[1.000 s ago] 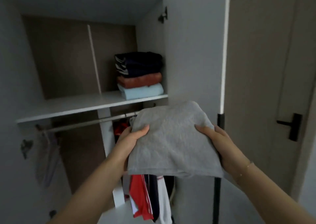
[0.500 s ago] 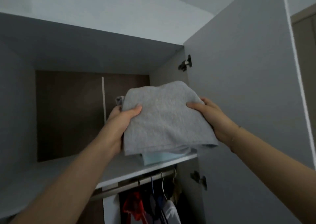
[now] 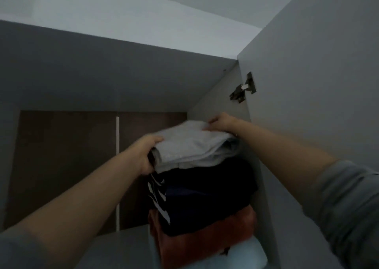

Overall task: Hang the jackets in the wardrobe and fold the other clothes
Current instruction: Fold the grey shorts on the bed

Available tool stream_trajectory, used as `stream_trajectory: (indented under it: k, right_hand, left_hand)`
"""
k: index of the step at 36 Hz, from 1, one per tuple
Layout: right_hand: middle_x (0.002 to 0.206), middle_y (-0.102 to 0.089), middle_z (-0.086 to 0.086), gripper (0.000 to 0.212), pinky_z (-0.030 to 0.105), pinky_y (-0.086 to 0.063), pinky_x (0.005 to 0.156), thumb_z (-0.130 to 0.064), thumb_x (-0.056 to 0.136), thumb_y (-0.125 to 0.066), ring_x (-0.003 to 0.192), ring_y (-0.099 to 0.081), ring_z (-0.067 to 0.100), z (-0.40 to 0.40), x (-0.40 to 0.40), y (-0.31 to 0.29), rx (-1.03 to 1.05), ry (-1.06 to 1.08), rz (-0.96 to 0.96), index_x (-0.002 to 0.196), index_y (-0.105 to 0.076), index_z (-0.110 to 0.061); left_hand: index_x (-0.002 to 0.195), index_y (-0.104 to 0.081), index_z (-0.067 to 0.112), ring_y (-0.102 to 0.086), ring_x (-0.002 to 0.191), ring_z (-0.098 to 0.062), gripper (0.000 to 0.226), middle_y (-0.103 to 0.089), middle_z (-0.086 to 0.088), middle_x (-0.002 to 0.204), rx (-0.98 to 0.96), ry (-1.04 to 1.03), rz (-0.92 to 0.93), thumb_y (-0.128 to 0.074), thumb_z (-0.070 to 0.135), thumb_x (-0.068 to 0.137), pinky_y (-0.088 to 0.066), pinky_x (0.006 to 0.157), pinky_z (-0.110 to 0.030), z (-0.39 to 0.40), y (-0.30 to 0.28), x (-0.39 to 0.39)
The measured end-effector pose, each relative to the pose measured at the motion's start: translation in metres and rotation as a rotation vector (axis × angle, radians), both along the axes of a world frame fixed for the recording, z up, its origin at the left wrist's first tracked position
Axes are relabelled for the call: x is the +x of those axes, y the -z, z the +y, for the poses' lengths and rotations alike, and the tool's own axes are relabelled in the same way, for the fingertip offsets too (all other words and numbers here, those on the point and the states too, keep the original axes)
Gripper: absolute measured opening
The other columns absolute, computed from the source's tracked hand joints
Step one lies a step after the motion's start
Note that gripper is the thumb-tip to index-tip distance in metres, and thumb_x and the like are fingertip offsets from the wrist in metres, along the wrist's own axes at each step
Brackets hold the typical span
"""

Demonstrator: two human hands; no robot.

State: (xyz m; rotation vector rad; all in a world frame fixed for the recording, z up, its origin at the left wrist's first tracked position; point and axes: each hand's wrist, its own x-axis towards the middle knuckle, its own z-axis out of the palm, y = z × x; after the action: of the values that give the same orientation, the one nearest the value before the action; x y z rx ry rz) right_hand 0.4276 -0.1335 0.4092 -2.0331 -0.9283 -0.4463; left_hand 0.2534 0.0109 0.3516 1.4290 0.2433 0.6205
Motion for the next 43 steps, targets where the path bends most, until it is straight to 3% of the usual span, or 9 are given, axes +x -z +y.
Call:
stream_trajectory:
  k: [3,7,10,14,23,28,33,37,43]
  right_hand:
    - [0.135,-0.055,0.015,0.041,0.032,-0.042,0.102,-0.02,0.093,-0.061,0.124,-0.052,0.029,0.02,0.035,0.028,-0.313,0.214,-0.084,0.13,-0.057,-0.003]
    - [0.136,-0.055,0.014,0.037,0.028,-0.042,0.1,-0.019,0.095,-0.055,0.123,-0.053,0.027,0.028,0.057,0.05,-0.424,0.234,-0.125,0.13,-0.058,-0.004]
    - [0.141,-0.051,0.011,0.041,0.028,-0.037,0.105,-0.022,0.095,-0.055,0.128,-0.048,0.026,0.025,0.054,0.044,-0.293,0.168,-0.221,0.135,-0.054,-0.013]
    - [0.151,-0.038,0.002,0.053,0.023,-0.021,0.11,-0.049,0.095,-0.05,0.138,-0.035,0.019,0.024,0.03,0.049,-0.301,-0.083,-0.246,0.14,-0.048,-0.023]
    - [0.16,-0.017,0.0,0.059,0.031,-0.008,0.116,-0.05,0.102,-0.028,0.146,-0.017,0.017,0.042,0.037,0.097,-0.602,-0.042,0.023,0.152,-0.021,-0.02]
    - [0.132,-0.06,0.007,0.038,0.023,-0.037,0.094,-0.035,0.096,-0.054,0.12,-0.054,0.021,0.026,0.015,0.093,-0.289,-0.037,-0.082,0.124,-0.065,-0.011]
    - [0.103,-0.072,0.008,0.024,0.026,-0.045,0.082,-0.025,0.091,-0.064,0.101,-0.062,0.018,-0.009,-0.039,0.103,-0.023,0.02,-0.255,0.105,-0.074,-0.008]
    - [0.095,-0.068,0.003,0.016,0.005,-0.041,0.07,-0.014,0.092,-0.062,0.091,-0.058,0.007,-0.047,-0.109,0.137,0.307,-0.151,-0.105,0.102,-0.072,-0.009]
    - [0.107,-0.072,0.005,0.017,0.02,-0.048,0.092,-0.011,0.09,-0.062,0.097,-0.065,0.007,-0.109,-0.215,0.211,0.358,-0.194,0.08,0.104,-0.071,-0.015]
  left_hand:
    - [0.092,-0.063,0.002,-0.064,0.055,-0.022,0.012,-0.067,-0.011,0.066,0.081,0.047,0.132,-0.052,0.006,0.094,-0.054,0.044,-0.024,0.008,0.028,0.029]
    - [0.124,-0.058,0.001,-0.061,0.087,-0.023,0.027,-0.064,-0.012,0.108,0.102,-0.058,0.025,-0.053,0.007,0.098,-0.054,0.068,-0.02,0.02,0.043,0.055]
    - [0.122,-0.059,0.0,-0.055,0.071,-0.018,0.027,-0.06,-0.007,0.088,0.109,-0.067,0.002,-0.055,0.009,0.097,-0.048,0.041,-0.014,0.02,0.041,0.058]
    - [0.119,-0.06,-0.001,-0.054,0.065,-0.018,0.026,-0.059,-0.008,0.082,0.115,-0.12,-0.005,-0.058,0.007,0.094,-0.046,0.035,-0.016,0.02,0.044,0.062]
    - [0.129,-0.053,-0.001,-0.051,0.069,-0.024,0.033,-0.058,-0.012,0.089,0.006,-0.101,0.082,-0.049,0.016,0.1,-0.049,0.071,-0.032,0.014,0.061,0.063]
    - [0.138,-0.046,0.004,-0.056,0.103,-0.027,0.046,-0.055,-0.017,0.129,-0.002,-0.153,0.024,-0.058,0.021,0.096,-0.047,0.094,-0.036,0.015,0.062,0.052]
    - [0.153,-0.012,0.018,-0.034,0.135,-0.029,0.07,-0.025,-0.009,0.154,0.271,-0.398,-0.133,-0.052,0.025,0.096,-0.034,0.112,-0.043,0.009,0.088,0.015]
    - [0.146,-0.031,0.02,-0.037,0.134,-0.025,0.053,-0.032,-0.006,0.148,0.416,-0.349,-0.301,-0.049,0.022,0.096,-0.034,0.112,-0.041,-0.02,0.118,-0.036]
    - [0.125,-0.047,0.023,-0.049,0.103,0.002,0.029,-0.048,0.006,0.126,0.311,-0.036,-0.416,-0.048,0.01,0.098,-0.041,0.082,-0.004,-0.086,0.186,-0.123]
